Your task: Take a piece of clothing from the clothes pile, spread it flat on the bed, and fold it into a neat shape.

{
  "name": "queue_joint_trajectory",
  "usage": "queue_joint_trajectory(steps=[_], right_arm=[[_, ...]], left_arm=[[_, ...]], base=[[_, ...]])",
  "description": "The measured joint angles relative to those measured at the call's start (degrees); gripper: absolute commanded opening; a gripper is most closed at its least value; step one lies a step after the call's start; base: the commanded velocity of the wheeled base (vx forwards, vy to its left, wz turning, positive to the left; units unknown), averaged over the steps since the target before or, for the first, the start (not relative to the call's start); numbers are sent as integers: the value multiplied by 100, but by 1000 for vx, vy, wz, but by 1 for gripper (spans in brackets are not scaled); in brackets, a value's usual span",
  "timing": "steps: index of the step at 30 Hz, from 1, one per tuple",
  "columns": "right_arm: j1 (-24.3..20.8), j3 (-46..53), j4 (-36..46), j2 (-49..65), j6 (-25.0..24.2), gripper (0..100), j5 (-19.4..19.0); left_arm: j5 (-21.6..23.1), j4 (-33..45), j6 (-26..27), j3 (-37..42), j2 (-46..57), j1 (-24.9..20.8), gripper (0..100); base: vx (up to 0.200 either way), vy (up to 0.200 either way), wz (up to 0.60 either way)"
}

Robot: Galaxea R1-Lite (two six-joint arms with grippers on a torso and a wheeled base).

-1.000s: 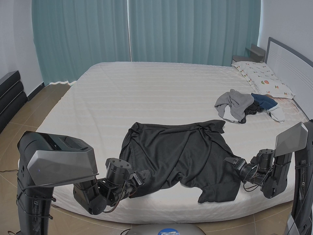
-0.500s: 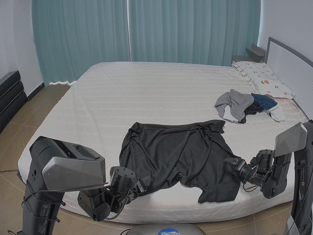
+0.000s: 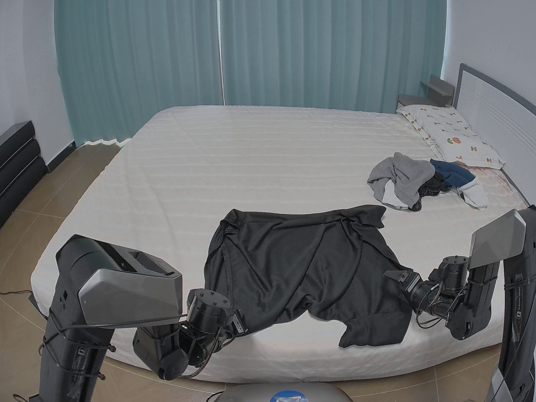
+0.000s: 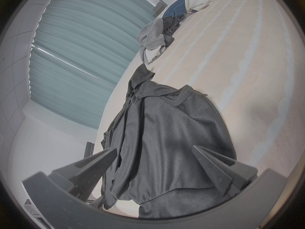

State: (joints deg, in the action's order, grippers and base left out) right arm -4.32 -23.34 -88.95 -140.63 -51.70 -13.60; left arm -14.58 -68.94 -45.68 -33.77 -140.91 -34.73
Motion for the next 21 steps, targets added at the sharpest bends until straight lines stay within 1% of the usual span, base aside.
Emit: queue_joint_trajectory(steps=[5, 6, 10, 16, 18, 21], right_arm=[[-17, 78, -2, 39, 63, 100, 9], [-23, 213, -2, 141, 274, 100, 11], [-61, 389, -2, 260, 473, 100, 23], [-163, 599, -5, 424, 758, 100, 83], [-183, 625, -2, 446, 783, 100, 91], [-212, 635, -5, 444, 789, 100, 91]], left_arm=[[-123, -1, -6, 169, 23, 185, 0], [-195, -12, 9, 349, 148, 380, 0], [-236, -83, 84, 635, 369, 529, 0], [-235, -222, 347, 981, 823, 852, 0], [-167, -236, 233, 985, 902, 869, 0], [0, -266, -93, 812, 941, 878, 0]], base=[[0, 0, 0], [0, 0, 0], [0, 0, 0], [0, 0, 0], [0, 0, 0], [0, 0, 0]])
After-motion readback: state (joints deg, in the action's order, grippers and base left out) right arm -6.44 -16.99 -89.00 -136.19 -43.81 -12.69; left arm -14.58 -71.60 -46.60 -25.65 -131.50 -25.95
